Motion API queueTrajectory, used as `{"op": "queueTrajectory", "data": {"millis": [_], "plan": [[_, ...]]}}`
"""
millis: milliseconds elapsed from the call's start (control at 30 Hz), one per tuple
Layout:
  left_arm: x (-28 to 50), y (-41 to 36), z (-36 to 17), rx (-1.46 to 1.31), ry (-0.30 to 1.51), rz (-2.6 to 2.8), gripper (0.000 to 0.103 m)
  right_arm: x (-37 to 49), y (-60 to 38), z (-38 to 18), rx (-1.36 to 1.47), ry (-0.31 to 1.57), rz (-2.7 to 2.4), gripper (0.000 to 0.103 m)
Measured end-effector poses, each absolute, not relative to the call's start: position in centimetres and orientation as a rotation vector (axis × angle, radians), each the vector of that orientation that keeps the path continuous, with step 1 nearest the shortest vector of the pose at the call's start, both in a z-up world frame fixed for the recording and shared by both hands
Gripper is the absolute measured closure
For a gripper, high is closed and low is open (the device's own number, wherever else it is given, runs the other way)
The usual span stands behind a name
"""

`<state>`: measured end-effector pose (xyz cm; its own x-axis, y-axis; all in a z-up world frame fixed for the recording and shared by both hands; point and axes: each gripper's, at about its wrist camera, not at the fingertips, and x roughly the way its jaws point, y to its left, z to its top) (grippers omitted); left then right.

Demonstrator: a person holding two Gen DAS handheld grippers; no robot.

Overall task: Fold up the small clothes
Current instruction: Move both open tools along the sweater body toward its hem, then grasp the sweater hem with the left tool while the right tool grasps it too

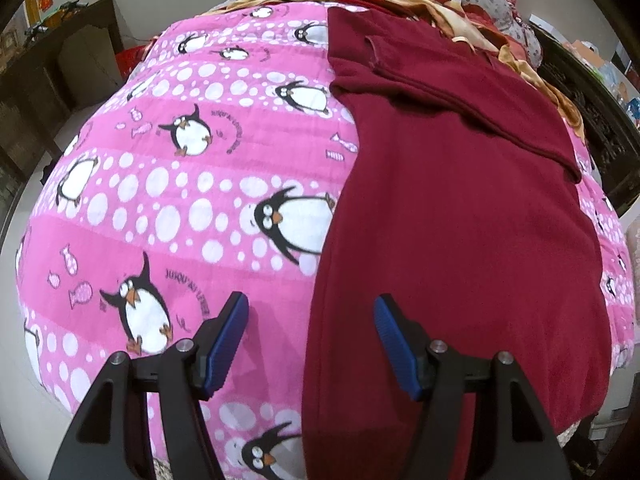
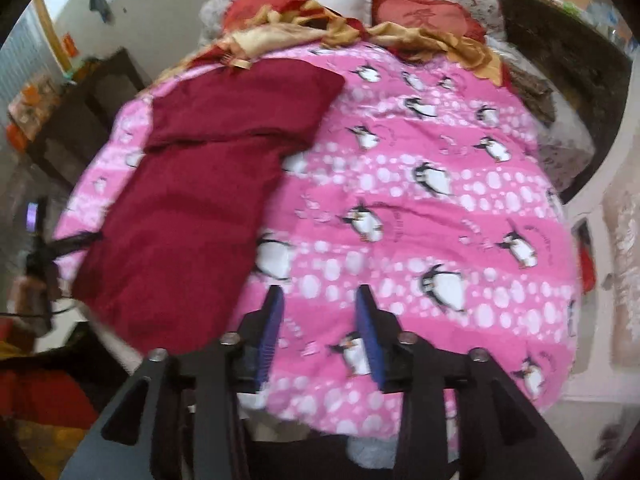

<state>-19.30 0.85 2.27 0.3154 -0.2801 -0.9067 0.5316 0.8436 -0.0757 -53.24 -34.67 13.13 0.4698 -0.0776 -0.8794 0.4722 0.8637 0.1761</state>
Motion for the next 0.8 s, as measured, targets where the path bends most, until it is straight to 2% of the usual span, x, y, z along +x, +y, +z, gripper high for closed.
{"op": "queueTrajectory", "data": {"millis": [233,333,667,800], "plan": [[-20.1,2.4,2.2,0.208,1.168,-0.542,0.034,-51.7,-29.7,7.0,0.62,1.069,-0.153,0.046],[-20.7,2.9,2.1,0.227,1.164,-0.541,0.028,-51.6,-28.0,4.8,0.673,1.088,-0.103,0.046],[-22.6,3.7,1.5,0.282,1.165,-0.594,0.024,-51.0,-25.8,4.6,0.672,0.99,-0.069,0.046],[-23.1,3.8,1.5,0.298,1.179,-0.611,0.023,-50.3,-25.8,4.0,0.672,0.992,-0.074,0.051]]}}
